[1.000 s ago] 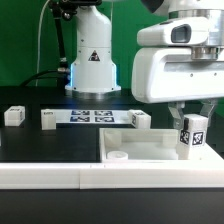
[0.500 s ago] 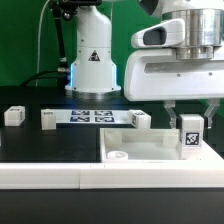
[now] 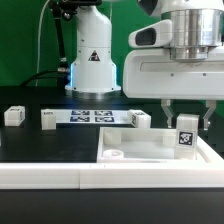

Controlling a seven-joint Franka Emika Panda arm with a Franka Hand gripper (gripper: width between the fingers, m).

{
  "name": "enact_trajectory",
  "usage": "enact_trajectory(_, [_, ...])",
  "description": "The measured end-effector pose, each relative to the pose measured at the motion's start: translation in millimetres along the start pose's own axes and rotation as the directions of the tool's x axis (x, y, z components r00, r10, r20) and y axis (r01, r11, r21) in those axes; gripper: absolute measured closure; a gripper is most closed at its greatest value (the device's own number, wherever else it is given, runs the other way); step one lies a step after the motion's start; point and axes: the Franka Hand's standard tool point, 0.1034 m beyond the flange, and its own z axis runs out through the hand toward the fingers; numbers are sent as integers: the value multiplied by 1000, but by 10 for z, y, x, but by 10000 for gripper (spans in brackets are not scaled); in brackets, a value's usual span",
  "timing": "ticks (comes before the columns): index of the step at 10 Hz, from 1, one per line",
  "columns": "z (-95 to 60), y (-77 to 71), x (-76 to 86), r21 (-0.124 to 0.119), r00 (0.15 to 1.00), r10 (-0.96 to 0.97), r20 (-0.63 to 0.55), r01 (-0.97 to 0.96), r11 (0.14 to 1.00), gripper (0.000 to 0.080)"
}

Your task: Assemble one leg

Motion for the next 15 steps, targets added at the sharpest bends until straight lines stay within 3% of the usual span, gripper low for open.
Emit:
enact_trajectory(5, [-3, 85, 37, -28, 989, 145, -20, -145, 989, 470])
enact_trajectory(6, [-1, 82, 36, -28, 990, 137, -20, -138, 990, 335])
enact_trajectory(7, [0, 81, 35, -28, 990, 137, -20, -138, 990, 335])
enact_trajectory(8, [1, 81, 34, -28, 990, 137, -20, -138, 990, 194])
enact_trajectory(9, [2, 81, 33, -28, 990, 137, -20, -137, 990, 163])
enact_trajectory(15, [4, 82, 33, -28, 990, 137, -20, -137, 990, 150])
